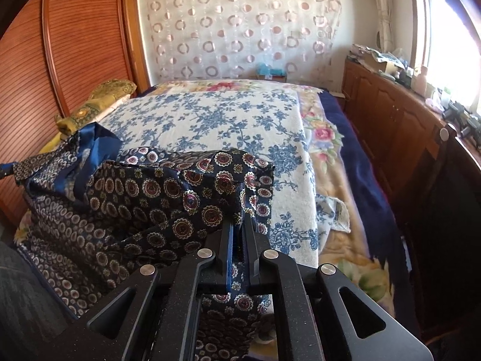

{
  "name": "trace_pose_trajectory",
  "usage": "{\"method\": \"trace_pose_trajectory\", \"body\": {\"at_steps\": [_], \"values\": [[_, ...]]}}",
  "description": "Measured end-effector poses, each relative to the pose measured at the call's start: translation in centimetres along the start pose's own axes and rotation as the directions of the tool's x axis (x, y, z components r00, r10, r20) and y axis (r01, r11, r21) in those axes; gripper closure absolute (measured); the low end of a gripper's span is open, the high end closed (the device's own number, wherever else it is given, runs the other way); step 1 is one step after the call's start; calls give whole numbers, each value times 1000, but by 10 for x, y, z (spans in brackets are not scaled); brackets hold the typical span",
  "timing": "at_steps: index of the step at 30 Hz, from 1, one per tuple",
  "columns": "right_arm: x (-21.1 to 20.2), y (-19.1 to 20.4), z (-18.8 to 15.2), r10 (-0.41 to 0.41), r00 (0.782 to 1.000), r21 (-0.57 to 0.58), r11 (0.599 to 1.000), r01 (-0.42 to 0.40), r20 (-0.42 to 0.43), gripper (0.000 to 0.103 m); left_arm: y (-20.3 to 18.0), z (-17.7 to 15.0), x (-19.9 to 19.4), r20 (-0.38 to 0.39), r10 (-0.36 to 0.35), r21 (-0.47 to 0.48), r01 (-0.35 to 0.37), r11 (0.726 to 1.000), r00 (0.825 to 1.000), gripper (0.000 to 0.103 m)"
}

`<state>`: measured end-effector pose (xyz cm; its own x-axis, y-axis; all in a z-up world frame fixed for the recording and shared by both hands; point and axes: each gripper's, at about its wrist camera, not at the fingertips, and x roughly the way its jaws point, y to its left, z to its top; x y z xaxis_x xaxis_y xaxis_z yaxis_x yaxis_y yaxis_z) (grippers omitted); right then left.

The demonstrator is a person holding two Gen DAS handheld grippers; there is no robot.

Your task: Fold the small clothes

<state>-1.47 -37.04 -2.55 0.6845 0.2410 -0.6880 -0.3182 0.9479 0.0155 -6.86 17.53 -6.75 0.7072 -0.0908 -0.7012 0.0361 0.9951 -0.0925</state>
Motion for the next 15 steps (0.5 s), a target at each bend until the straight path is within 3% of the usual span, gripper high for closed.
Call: {"method": "trace_pose_trajectory", "body": {"at_steps": [8,9,11,15], "values": [[-16,-5,11,-48,998,-14,999,48,37,94,34,-2,-3,27,66,-82,-64,995,997,45],[-18,-7,13,-53,998,-10,999,54,46,91,35,0,-3,36,68,-89,-65,994,997,45],[-18,-10,18,-66,996,-6,998,66,58,72,35,8,-1,54,63,-91,-58,994,997,45],[-7,-11,29,-69,996,-13,997,70,62,67,29,26,10,72,45,-82,-39,996,996,45]]}}
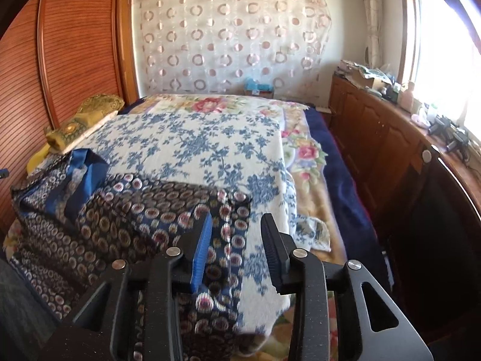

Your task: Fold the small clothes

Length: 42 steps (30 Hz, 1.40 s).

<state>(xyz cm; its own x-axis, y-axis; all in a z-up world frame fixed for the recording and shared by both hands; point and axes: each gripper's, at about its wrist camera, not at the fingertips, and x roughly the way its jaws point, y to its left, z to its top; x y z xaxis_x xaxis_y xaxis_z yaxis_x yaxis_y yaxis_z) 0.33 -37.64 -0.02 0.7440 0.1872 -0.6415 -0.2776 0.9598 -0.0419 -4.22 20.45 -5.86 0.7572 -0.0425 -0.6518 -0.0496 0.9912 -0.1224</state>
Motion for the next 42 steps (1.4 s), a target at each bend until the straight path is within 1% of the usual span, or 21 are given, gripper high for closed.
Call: {"method": "trace_pose_trajectory", "body": {"at_steps": [3,8,10,15,18,20,24,27,28,31,35,36,37,38,39,41,42], "values": [[15,2,7,16,1000,-1,1000,-16,-4,65,-10,10,10,1,-18,14,18,1000,1000,45],[38,7,15,34,999,5,999,-33,-17,50,-20,19,27,-13,-24,35,25,999,1000,45],[48,8,18,46,999,21,999,-46,-29,45,-21,20,35,-25,-21,37,22,999,999,45],[75,15,23,53,995,8,999,-53,-89,45,-24,18,55,-66,7,51,-4,999,998,45],[86,15,22,76,989,13,997,-75,-129,45,-26,17,62,-79,-4,55,8,998,997,45],[92,14,20,64,987,11,998,-63,-150,45,-26,16,66,-91,-25,44,29,999,996,45],[102,11,14,55,978,18,998,-53,-201,44,-27,14,72,-105,-36,28,39,999,994,45],[111,9,8,23,971,14,1000,-21,-239,41,-29,11,74,-112,-40,31,44,999,993,45],[113,9,6,13,969,10,1000,-11,-245,39,-29,10,75,-113,-41,34,45,998,993,45],[112,8,4,11,972,15,1000,-8,-236,37,-31,7,78,-128,-56,37,61,997,990,55],[111,12,3,26,971,5,1000,-26,-237,37,-35,6,85,-146,-77,41,84,996,986,56],[111,13,3,32,971,0,999,-33,-235,37,-36,6,87,-153,-80,40,87,995,985,56],[110,16,3,36,972,-8,999,-39,-234,43,-37,6,90,-163,-81,40,88,995,983,56],[110,18,3,43,972,-16,999,-48,-231,51,-39,7,92,-167,-72,50,81,995,983,56],[109,20,4,52,972,-21,998,-58,-228,55,-42,8,94,-173,-66,60,77,995,983,56],[108,24,4,66,972,-31,997,-75,-225,76,-44,10,95,-181,-69,62,81,995,981,56],[108,27,4,82,971,-39,995,-93,-226,82,-45,10,95,-182,-75,58,87,994,980,56]]}}
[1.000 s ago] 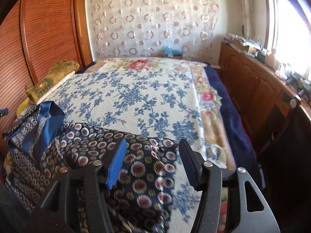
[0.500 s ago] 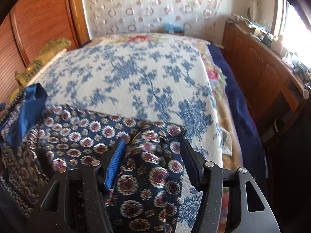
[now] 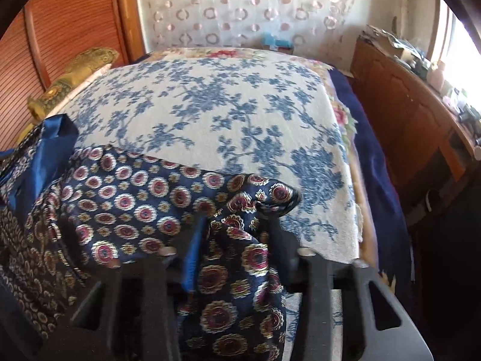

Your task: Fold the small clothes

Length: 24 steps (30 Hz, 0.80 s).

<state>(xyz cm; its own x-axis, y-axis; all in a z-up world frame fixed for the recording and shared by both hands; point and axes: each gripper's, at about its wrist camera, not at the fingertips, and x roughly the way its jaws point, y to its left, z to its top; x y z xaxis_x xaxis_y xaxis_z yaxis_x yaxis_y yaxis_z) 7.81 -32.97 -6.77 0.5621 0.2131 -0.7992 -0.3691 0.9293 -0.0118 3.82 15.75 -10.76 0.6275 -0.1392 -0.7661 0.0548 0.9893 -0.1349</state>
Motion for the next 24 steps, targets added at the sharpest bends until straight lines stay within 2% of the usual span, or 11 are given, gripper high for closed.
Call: {"method": "trace_pose_trajectory", "body": {"at_steps": [1,2,4,5,8,10,13,15,18,21,24], "values": [[0,2,0,12,1000,-8,1000,-12,0,90,-1,0,0,2,-6,4,6,1000,1000,57],[-1,4,-1,23,1000,-16,1000,-23,1,95,-3,-2,0,6,-16,11,16,1000,1000,71],[-1,9,-1,26,1000,-40,999,-26,4,97,-7,-3,-1,9,-22,24,22,999,1000,97],[-2,12,-2,27,1000,-53,998,-27,2,98,-9,-4,-2,6,-26,33,26,999,1000,101],[-11,17,0,33,999,-71,997,-31,28,99,-13,-5,-11,21,-44,42,43,998,999,103],[-23,19,3,29,997,-75,997,-24,67,100,-16,-3,-26,70,-64,40,61,997,995,103],[-51,22,15,-12,990,-87,996,25,138,100,-26,10,-56,148,-21,35,16,999,989,103],[-72,26,26,-31,981,-110,993,53,191,100,-31,19,-74,202,-30,33,24,999,979,103],[-109,34,48,-48,959,-133,987,88,280,101,-41,40,-110,303,-31,45,18,999,952,103],[-149,39,77,-56,928,-160,980,122,367,101,-44,73,-145,405,-32,49,13,999,914,103],[-178,39,108,-68,899,-171,973,157,433,101,-35,110,-162,464,-22,47,1,999,885,103]]}}
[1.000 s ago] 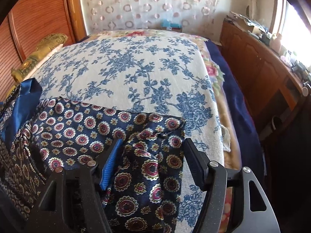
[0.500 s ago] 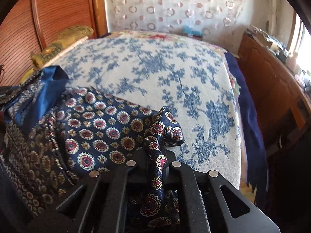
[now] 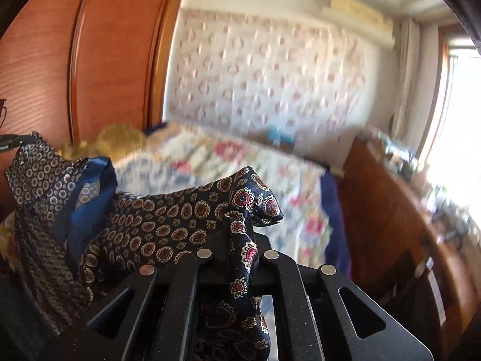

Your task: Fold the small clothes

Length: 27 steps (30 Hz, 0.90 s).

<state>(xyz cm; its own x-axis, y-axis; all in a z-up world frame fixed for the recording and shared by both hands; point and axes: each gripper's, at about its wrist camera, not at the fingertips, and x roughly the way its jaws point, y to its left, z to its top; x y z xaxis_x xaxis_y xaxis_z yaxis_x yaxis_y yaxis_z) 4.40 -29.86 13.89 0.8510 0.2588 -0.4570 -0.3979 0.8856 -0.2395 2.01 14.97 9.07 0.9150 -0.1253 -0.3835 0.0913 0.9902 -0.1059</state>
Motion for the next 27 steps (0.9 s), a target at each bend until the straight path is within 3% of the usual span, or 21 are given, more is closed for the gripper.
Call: {"method": "trace_pose_trajectory", "body": {"at_steps": [5,9,12,14,15,17,19,25,27], "values": [[16,-21,57,-44,998,-12,999,45,51,101,18,59,42,34,65,20,-65,998,997,103],[76,-40,76,-69,998,20,997,69,-12,100,37,70,104,-36,142,17,-141,990,989,102],[144,-61,59,-41,989,128,990,59,-139,94,57,49,160,-176,135,-5,-138,990,975,98],[182,-64,39,-47,976,160,984,82,-211,74,63,30,178,-229,118,-10,-124,992,966,95],[198,-64,26,-49,968,175,980,94,-245,71,64,21,181,-242,116,-13,-123,992,963,93],[218,-63,6,-21,960,214,973,84,-279,70,64,4,182,-259,95,-26,-105,994,961,73],[233,-55,-15,4,950,224,972,69,-313,69,59,-8,181,-272,85,-21,-95,995,959,66],[230,-14,-41,71,948,204,979,-6,-310,69,28,-23,168,-268,107,47,-98,994,957,61],[229,3,-43,104,948,202,978,-43,-300,69,17,-25,171,-273,83,55,-71,996,958,61]]}}
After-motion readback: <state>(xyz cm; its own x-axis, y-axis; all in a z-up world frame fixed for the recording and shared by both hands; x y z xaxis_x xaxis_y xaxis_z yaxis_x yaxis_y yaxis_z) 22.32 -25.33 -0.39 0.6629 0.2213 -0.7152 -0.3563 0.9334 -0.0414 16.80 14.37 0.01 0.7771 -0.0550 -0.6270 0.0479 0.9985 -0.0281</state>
